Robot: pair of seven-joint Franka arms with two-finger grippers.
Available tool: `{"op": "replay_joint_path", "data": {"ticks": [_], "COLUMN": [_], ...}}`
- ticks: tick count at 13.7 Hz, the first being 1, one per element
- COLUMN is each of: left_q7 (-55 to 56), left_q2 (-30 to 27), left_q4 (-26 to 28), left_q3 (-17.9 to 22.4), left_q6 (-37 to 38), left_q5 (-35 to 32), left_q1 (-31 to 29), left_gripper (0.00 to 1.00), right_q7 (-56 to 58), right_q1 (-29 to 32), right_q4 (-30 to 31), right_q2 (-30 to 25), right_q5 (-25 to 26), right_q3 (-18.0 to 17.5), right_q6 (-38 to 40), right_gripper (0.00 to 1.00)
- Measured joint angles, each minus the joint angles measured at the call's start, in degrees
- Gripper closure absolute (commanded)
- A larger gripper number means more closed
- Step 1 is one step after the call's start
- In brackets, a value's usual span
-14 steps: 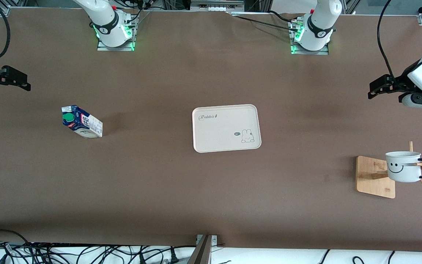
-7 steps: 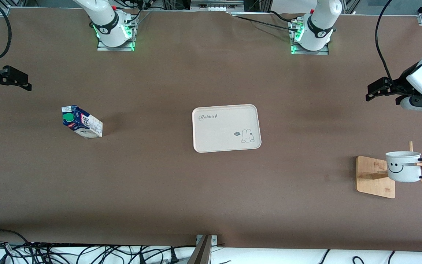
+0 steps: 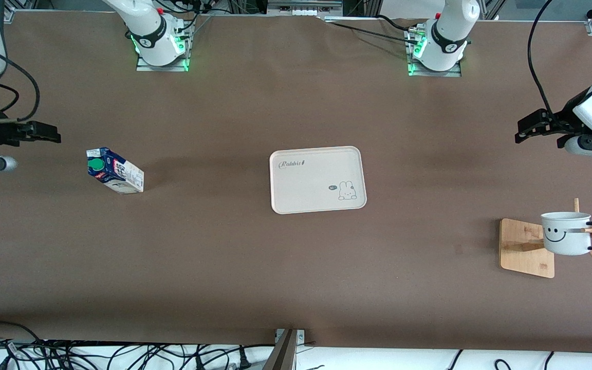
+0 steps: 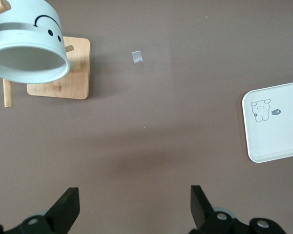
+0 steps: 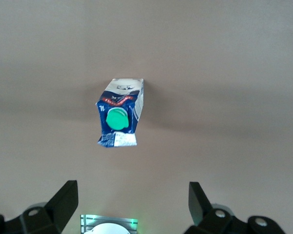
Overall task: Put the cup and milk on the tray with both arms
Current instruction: 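Move the right gripper toward the milk carton, then close the right gripper on the milk carton while the left gripper approaches the mug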
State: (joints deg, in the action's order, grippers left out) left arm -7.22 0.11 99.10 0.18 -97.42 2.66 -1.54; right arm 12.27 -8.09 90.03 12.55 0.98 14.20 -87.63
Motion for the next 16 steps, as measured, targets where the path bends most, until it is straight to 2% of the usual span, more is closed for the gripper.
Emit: {"op": "replay_joint_path", "data": {"ticks": [5, 8, 16], "left_q7": [0.0, 0.0, 0.0], "left_q2": [1.94, 2.05, 2.84], "left_q4": [-2.69, -2.99, -3.39], "left_q3": [0.38, 0.57, 0.56], "left_q6": [-0.4, -0.4, -0.97], "left_q5": [0.0, 0.0, 0.0], "left_q1": [-0.04, -0.43, -0.5], "left_gripper": [0.0, 0.0, 0.0], "right_q7": [0.0, -0.35, -1.26], "right_q1": [-0.56, -2.42, -3.46], "right_q4": [1.67, 5.94, 10.49], "right_q2": [5.19, 5.82, 5.82], "right_q5": [-0.09, -0.11, -0.11], "right_q3": [-0.46, -0.76, -0.76], "right_q6": [-6.0, -10.87, -12.96], "right_gripper": [0.0, 0.0, 0.0]}}
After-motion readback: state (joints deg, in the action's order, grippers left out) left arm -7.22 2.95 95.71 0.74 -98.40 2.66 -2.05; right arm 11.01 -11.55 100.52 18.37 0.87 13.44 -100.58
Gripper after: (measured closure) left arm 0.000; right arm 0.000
